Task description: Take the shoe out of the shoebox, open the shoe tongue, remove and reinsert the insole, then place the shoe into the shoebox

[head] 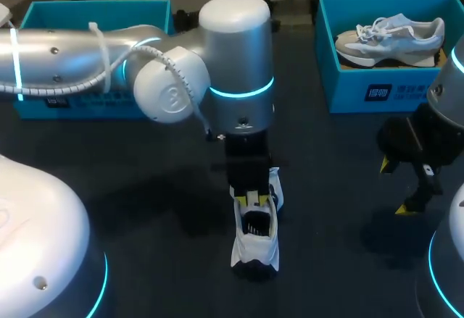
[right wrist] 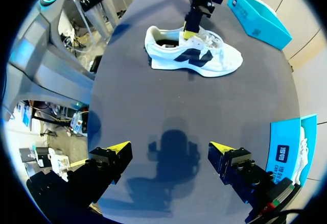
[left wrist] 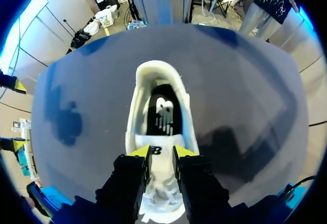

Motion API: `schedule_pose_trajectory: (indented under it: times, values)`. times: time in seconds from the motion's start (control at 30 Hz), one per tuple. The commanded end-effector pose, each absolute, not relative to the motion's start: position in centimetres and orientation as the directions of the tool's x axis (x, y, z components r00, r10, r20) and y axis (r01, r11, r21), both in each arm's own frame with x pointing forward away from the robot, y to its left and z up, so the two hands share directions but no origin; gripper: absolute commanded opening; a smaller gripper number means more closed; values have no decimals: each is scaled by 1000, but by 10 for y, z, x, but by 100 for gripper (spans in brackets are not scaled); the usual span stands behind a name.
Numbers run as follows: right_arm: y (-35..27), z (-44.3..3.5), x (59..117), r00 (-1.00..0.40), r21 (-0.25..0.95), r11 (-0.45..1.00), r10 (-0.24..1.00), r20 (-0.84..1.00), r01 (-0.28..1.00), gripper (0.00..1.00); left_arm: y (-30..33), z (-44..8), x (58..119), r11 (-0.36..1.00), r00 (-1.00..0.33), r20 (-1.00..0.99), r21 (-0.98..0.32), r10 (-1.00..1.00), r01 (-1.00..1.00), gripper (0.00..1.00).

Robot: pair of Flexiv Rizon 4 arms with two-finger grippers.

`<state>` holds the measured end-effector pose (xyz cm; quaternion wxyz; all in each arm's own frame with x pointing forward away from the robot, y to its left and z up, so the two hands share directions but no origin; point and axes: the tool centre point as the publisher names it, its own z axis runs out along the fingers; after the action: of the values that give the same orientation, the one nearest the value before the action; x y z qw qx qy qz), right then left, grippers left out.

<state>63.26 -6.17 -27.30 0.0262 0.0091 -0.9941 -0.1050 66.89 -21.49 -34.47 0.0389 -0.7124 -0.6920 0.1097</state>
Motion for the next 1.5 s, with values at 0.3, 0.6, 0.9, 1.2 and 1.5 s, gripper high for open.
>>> schedule_pose_trajectory:
  times: [0.3,0.6,0.9,1.2,1.5]
  values:
    - [-62,-274,632,-999,208,978,-23,49,-13,100,-198,-275,652,140,-160,-101,-183,982,973,78]
    - [-62,-274,632,-999,208,978,-23,49,-13,100,-186,-259,639,355,-361,9,167,932,920,100]
    - [-62,-274,632,-999,208,978,-23,49,-13,100,-186,-259,639,355,-361,9,167,932,920,100]
    - [-62,-274,632,-999,208,978,-23,49,-13,100,-184,-263,579,617,-636,28,209,771,758,100]
    - [-62,-274,632,-999,208,978,-23,49,-13,100,-180,-274,559,893,-897,70,90,436,441,100]
